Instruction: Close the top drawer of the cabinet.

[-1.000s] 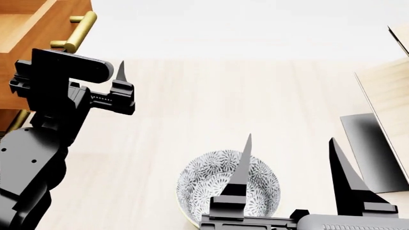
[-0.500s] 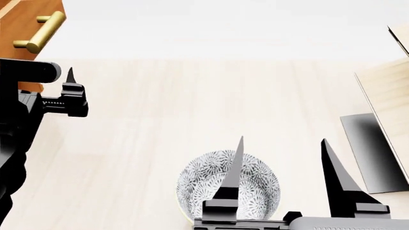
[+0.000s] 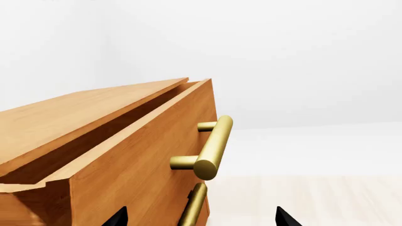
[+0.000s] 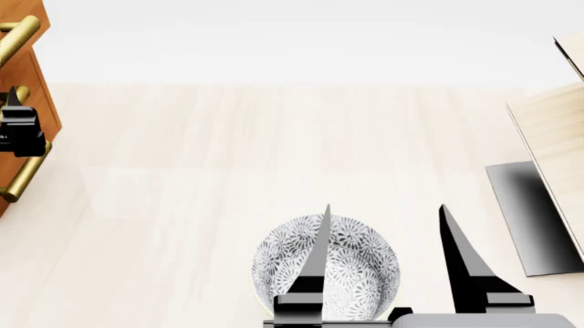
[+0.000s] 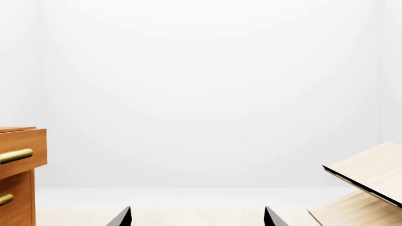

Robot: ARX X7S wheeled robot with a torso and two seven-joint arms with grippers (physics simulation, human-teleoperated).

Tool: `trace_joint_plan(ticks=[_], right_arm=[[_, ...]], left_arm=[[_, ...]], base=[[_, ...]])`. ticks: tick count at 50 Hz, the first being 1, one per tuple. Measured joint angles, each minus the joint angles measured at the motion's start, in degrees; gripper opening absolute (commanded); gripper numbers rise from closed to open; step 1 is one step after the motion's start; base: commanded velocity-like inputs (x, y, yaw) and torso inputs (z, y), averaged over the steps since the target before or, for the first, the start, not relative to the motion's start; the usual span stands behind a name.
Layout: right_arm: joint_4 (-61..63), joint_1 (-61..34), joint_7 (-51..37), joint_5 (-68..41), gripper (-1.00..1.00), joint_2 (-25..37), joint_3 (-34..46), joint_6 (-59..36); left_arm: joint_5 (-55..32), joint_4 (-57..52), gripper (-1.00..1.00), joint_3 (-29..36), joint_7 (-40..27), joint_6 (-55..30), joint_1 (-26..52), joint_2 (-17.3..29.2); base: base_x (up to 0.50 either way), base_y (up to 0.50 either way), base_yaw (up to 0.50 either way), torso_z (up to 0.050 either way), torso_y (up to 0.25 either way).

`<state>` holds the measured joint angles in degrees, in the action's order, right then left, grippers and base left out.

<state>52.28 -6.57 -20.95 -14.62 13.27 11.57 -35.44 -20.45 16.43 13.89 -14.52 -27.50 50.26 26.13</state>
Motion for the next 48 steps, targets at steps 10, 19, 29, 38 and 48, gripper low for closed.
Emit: trace_joint_plan(ticks=[10, 19, 29, 38, 48], right_arm=[[0.1, 0.0, -0.4, -0.3, 1.00, 0.5, -0.1, 0.0], [-0.1, 0.1, -0.7, -0.4, 1.00, 0.8, 0.1, 0.2], [-0.2, 0.1, -1.0, -0.5, 1.00, 1.1, 0.5, 0.4], [-0.4, 0.1, -1.3, -0.6, 1.00, 1.4, 0.9, 0.5], [-0.4, 0.0, -1.5, -0.9, 1.00, 1.7, 1.0, 0.6]], left_arm=[[-0.6, -1.8, 1.00, -1.9, -0.9, -1.4, -1.3, 3.0], [-1.5, -2.6, 1.00, -3.9, -1.7, -2.4, -2.0, 5.0], [-4.4, -3.9, 1.00, -5.3, -1.3, -2.6, -3.0, 6.7], [-6.5, -5.0, 1.00, -6.2, -0.9, -2.1, -4.1, 7.7], [-6.2, -5.2, 1.00, -5.9, -0.8, -2.0, -4.4, 7.9]], base=[[0.00, 0.00, 0.00, 0.000, 0.000], [0.00, 0.00, 0.00, 0.000, 0.000], [0.00, 0.00, 0.00, 0.000, 0.001], [0.00, 0.00, 0.00, 0.000, 0.000], [0.00, 0.00, 0.00, 0.000, 0.000]])
